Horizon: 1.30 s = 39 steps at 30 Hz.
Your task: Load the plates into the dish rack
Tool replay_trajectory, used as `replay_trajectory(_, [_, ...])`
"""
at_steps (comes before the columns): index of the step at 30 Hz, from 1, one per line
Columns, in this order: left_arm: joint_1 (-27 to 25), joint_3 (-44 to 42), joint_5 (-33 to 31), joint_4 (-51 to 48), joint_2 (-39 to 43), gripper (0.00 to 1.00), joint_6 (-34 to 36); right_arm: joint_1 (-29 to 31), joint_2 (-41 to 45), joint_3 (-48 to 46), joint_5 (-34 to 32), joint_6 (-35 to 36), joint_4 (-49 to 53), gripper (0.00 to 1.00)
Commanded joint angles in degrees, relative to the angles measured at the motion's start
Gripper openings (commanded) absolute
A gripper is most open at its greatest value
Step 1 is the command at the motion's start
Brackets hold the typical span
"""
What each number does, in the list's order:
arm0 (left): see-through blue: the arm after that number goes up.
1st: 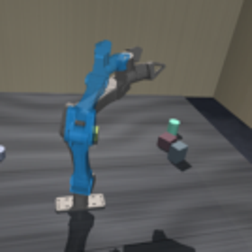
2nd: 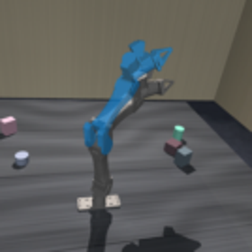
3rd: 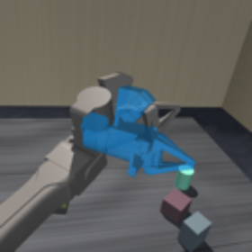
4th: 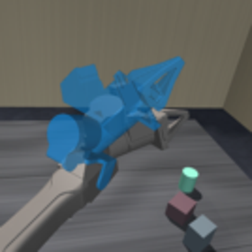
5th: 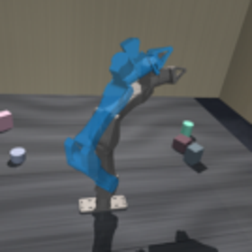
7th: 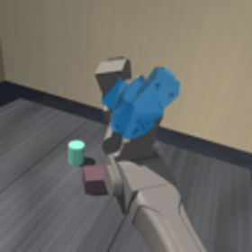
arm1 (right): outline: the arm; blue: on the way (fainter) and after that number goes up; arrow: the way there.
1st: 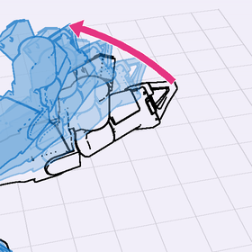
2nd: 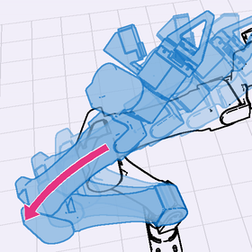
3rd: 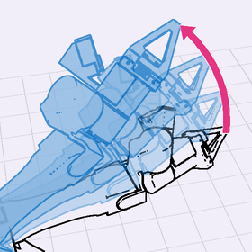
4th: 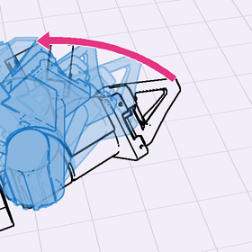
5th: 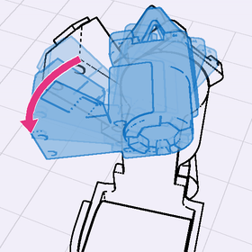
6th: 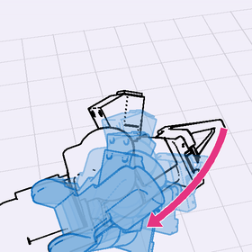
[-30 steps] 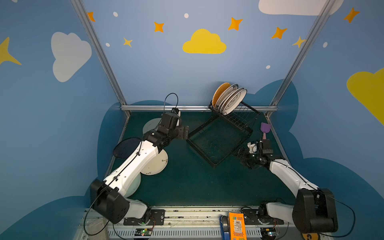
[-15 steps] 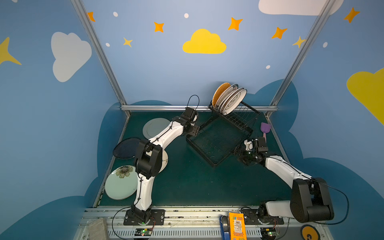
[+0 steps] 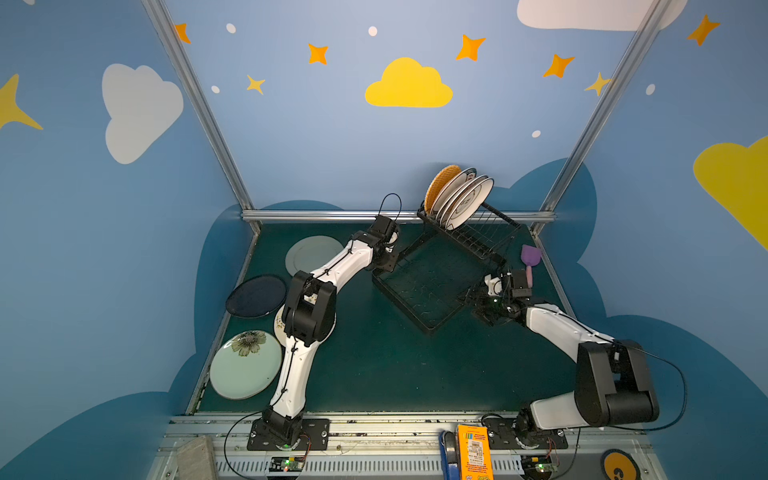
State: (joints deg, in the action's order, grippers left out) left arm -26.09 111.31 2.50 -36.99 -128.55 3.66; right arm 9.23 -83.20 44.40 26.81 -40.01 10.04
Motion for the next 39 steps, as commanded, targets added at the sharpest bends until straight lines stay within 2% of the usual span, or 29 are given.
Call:
replay_trajectory(1, [0.22, 1.74, 1.3, -1.84, -1.06, 0.42, -0.85, 0.31, -1.42, 2.09, 0.78, 0.94, -0.82, 0.88])
replay_trajectory(4, [0.2, 1.98, 1.1, -1.99, -1.52, 0.31, -1.28, 0.35, -2.07, 2.61, 1.01, 1.38, -1.07, 0.88])
replay_trajectory(10, [0.15, 0.3, 2.88, -1.87, -0.76, 0.18, -1.99, 0.52, -4.22, 3.97, 1.37, 2.47, -1.59, 0.88])
replay_trajectory(15, [0.12, -2.03, 4.18, -1.41, -0.38, 0.17, -1.82, 0.63, -6.16, 5.07, 1.76, 3.21, -1.5, 0.88])
replay_trajectory(26, [0.14, -9.62, 3.47, 1.33, 3.24, 0.04, -3.72, 1.56, -9.43, 6.2, 2.29, 4.28, -2.22, 0.88])
replay_trajectory(39, [-0.01, -25.13, 2.37, 8.29, 12.78, 0.04, -10.2, 3.14, -10.4, 6.93, 2.35, 5.3, -1.86, 0.88])
